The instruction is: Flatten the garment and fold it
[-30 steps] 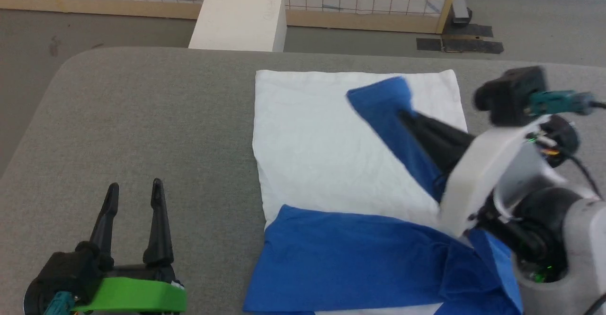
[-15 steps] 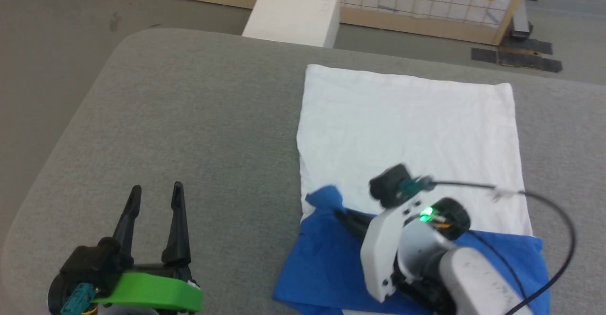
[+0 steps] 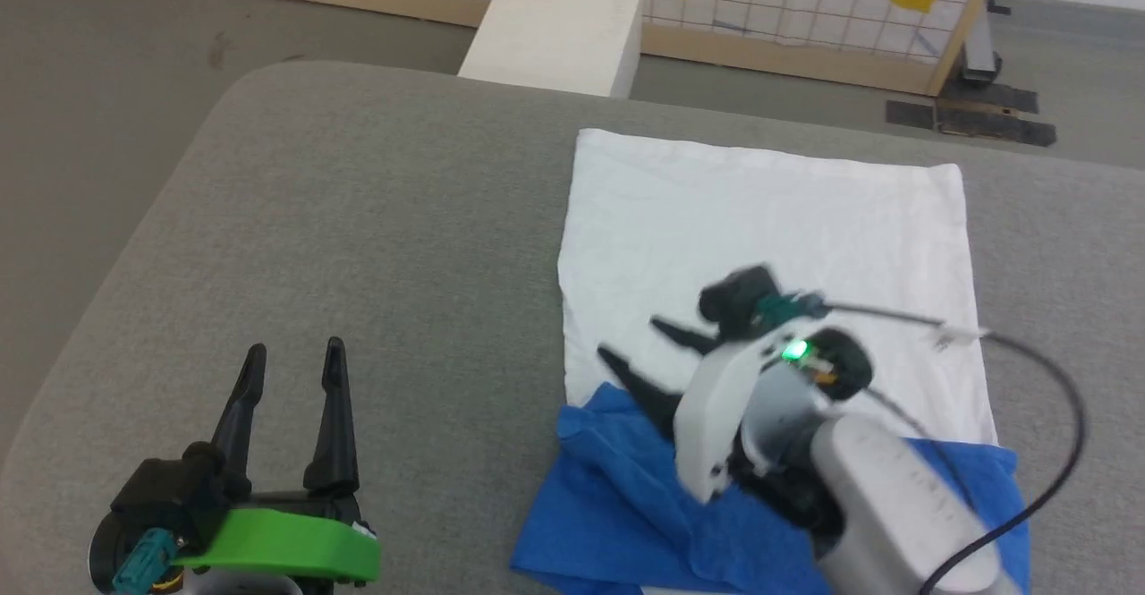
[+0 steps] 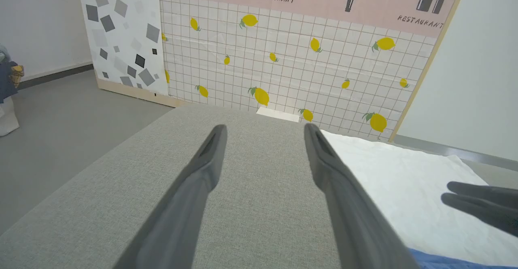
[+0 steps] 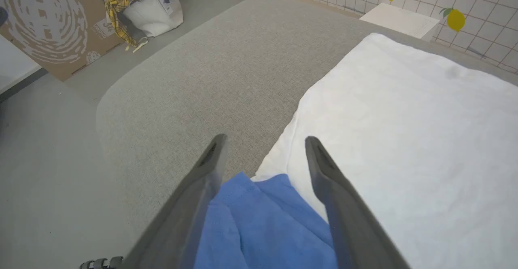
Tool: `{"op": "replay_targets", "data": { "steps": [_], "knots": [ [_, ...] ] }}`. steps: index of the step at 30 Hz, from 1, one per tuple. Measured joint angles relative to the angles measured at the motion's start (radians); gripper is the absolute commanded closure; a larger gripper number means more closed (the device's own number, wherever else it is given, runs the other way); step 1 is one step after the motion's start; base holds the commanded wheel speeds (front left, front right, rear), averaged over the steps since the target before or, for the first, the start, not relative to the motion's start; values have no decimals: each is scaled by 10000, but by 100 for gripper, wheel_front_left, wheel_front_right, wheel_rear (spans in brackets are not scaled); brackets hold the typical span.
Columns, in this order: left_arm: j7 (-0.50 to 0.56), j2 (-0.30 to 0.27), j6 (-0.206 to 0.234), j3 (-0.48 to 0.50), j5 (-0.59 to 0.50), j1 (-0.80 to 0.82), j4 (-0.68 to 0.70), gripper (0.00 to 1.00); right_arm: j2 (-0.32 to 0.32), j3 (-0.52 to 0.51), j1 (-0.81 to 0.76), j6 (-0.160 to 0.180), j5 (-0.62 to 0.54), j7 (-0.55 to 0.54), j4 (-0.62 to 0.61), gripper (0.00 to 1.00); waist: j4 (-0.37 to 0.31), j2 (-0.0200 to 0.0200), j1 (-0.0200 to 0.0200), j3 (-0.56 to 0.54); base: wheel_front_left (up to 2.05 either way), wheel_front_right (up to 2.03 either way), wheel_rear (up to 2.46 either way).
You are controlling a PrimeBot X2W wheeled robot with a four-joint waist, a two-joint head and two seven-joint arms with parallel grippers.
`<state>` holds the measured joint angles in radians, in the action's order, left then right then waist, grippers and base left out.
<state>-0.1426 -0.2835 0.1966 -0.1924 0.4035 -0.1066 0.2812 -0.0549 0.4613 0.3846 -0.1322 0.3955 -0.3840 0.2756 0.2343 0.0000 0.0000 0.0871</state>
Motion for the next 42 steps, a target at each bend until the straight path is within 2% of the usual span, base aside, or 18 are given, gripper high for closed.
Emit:
{"op": "replay_targets", "data": {
  "steps": [4,5,8,11,13,16,22,26,27,28,32,35,38,42],
  "knots": [
    [2,-33,81,38,-2,-12,146,0,-552,-1425,30,0,-77,-188,-1358,0,-316,0,0,28,0,0,0],
    [2,-65,84,38,-2,-12,232,0,-1112,-2888,-237,0,-621,-259,-2564,0,-553,0,0,78,0,0,0],
    [6,-119,81,13,-4,-4,276,0,-1379,-4334,-892,0,-1379,-286,-3764,0,-783,1,0,157,0,0,0],
    [6,-140,81,0,-4,4,274,0,-1237,-5706,-1764,0,-2134,-84,-4892,0,-997,1,0,251,0,0,0],
    [-10,-138,82,-6,-4,4,272,0,-763,-6606,-2487,2,-2533,201,-5568,0,-1148,1,0,319,0,0,0],
    [-29,-128,79,-59,2,-13,209,0,-255,-7336,-3451,0,-2903,660,-6069,0,-1356,1,0,422,0,0,0],
    [-84,-153,125,-15,12,-37,247,0,23,-7365,-4505,0,-2748,1172,-6103,0,-1757,0,0,691,0,0,0],
    [257,-596,-65,54,-67,593,408,0,33,-7114,-4439,0,-2550,1296,-6199,0,-1930,0,0,1005,0,0,0],
    [823,-1267,-493,157,-209,1921,491,0,33,-6949,-4228,0,-2627,1290,-6431,0,-1989,1,0,1306,0,0,0],
    [1072,-1536,-673,201,-245,2522,495,0,31,-6869,-4105,0,-2631,1283,-6537,0,-2001,0,0,1433,0,0,0],
    [2021,-2316,-1369,305,-242,4900,355,0,36,-6604,-3737,0,-2623,1198,-6876,0,-2035,1,0,1951,0,0,0],
    [2876,-2824,-1979,341,-144,7024,-389,0,36,-6458,-3510,0,-2619,1147,-7139,0,-2073,0,0,2469,0,0,0],
    [3614,-2918,-2362,328,224,8789,-1323,0,36,-6293,-3329,0,-2512,1099,-7296,0,-2128,0,0,3003,0,0,0],
    [4635,-2917,-2673,13,633,10375,-2612,0,36,-6109,-3058,0,-2468,1103,-7392,0,-2240,0,1,3698,0,0,0]
  ]
}}
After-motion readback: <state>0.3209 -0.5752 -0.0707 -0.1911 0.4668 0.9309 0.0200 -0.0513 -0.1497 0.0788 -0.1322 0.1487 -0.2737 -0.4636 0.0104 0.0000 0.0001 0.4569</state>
